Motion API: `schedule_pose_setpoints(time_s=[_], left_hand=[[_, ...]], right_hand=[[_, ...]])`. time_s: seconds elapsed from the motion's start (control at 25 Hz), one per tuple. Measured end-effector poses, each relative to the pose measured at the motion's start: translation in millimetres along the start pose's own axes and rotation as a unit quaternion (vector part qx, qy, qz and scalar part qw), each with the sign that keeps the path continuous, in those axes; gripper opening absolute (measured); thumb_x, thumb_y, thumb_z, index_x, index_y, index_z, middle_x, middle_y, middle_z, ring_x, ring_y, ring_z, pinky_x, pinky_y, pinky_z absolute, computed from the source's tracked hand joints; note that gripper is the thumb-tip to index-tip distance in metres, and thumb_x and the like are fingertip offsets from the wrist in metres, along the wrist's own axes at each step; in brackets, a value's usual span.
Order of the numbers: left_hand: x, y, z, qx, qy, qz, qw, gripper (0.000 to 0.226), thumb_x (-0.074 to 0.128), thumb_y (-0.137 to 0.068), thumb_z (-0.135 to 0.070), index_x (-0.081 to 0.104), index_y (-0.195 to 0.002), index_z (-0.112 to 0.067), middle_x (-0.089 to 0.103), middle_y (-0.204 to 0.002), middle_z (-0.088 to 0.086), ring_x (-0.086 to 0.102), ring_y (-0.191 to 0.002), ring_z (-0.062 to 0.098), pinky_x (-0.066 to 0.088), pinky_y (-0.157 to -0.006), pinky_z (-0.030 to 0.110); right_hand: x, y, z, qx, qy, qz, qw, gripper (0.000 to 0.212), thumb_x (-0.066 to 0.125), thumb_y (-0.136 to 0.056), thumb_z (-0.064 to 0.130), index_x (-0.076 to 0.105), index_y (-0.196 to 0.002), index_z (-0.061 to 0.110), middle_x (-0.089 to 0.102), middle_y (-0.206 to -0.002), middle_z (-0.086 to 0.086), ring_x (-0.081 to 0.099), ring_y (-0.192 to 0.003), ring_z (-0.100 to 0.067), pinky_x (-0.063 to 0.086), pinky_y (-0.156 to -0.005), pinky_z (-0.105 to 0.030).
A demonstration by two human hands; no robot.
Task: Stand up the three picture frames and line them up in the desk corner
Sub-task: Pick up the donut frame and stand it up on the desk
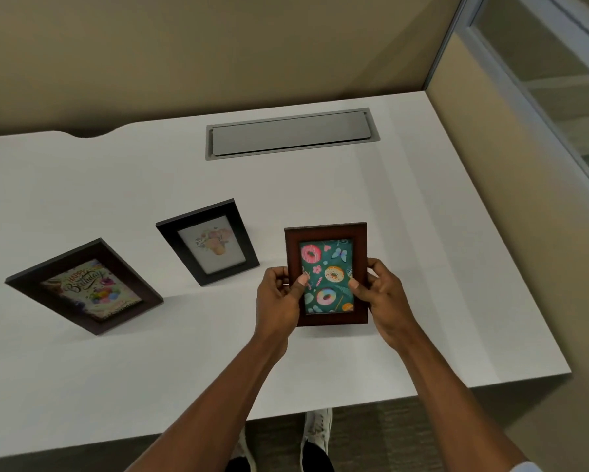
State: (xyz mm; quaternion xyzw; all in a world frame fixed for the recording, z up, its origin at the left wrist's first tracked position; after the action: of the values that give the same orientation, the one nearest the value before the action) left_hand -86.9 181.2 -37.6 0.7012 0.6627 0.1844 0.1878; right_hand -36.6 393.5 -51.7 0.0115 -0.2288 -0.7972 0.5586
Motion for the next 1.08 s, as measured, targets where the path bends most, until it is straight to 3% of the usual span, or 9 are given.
schedule_pose_setpoints(time_s=[0.2,0.4,0.6,0.8,0.96,1.08], left_hand=[[-2,-8,-19,0.028,0.024,0.027,0.999,0.017,0.07,-0.103,-0.019,0.06,-0.114,-0.012,0.078,-0.119,0.01,0.079,-0.111,0.024,0.069,-0.085,0.046],[-4,-12,-28,0.044,0.022,0.041,0.998,0.013,0.068,-0.103,-0.014,0.06,-0.112,-0.016,0.079,-0.108,-0.004,0.081,-0.1,0.005,0.068,-0.071,0.029],[-5,-11,-30,0.034,0.058,0.037,0.997,0.013,0.068,-0.103,-0.011,0.06,-0.113,-0.011,0.081,-0.109,0.002,0.083,-0.098,0.013,0.069,-0.073,0.032],[1,-8,-17,-0.057,0.181,0.011,0.982,0.013,0.066,-0.104,-0.007,0.064,-0.116,-0.004,0.083,-0.102,0.006,0.084,-0.087,0.015,0.068,-0.069,0.033],[21,2,-4,-0.135,0.277,0.025,0.951,0.02,0.063,-0.106,-0.006,0.068,-0.124,0.001,0.079,-0.119,0.016,0.078,-0.106,0.028,0.065,-0.087,0.048],[35,6,0,-0.171,0.335,0.036,0.926,0.02,0.061,-0.106,-0.004,0.068,-0.124,0.003,0.077,-0.124,0.019,0.073,-0.114,0.032,0.062,-0.091,0.052]], right_hand=[[21,-12,21,-0.013,0.02,0.048,0.999,0.046,0.079,-0.086,0.023,0.063,-0.129,0.021,0.081,-0.124,0.0,0.078,-0.117,-0.025,0.068,-0.082,-0.037],[31,-24,39,-0.042,0.012,0.053,0.998,0.054,0.089,-0.078,0.022,0.067,-0.126,0.014,0.081,-0.123,-0.009,0.078,-0.115,-0.034,0.068,-0.082,-0.04],[39,-25,47,-0.05,0.009,0.062,0.997,0.063,0.095,-0.074,0.027,0.067,-0.129,0.012,0.08,-0.126,-0.012,0.078,-0.114,-0.033,0.068,-0.086,-0.045],[32,-15,54,-0.056,0.092,0.077,0.991,0.061,0.092,-0.078,0.021,0.064,-0.133,0.019,0.08,-0.125,-0.002,0.078,-0.115,-0.028,0.068,-0.082,-0.038],[11,-3,66,-0.083,0.131,0.056,0.986,0.074,0.096,-0.07,0.014,0.065,-0.136,0.023,0.08,-0.122,-0.002,0.079,-0.111,-0.024,0.067,-0.083,-0.037],[-2,0,65,-0.095,0.144,0.014,0.985,0.067,0.097,-0.068,0.003,0.07,-0.127,0.021,0.082,-0.115,-0.003,0.08,-0.105,-0.025,0.067,-0.087,-0.043]])
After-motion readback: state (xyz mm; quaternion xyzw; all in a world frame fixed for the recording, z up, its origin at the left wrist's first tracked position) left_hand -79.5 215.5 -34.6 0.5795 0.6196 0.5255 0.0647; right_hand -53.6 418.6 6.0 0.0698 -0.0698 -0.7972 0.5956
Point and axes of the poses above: each hand's wrist, its own y-axis away from the middle knuckle, its own x-axis out of the palm, z = x × y, the point moved 8 cm from there along -y, towards the middle knuckle
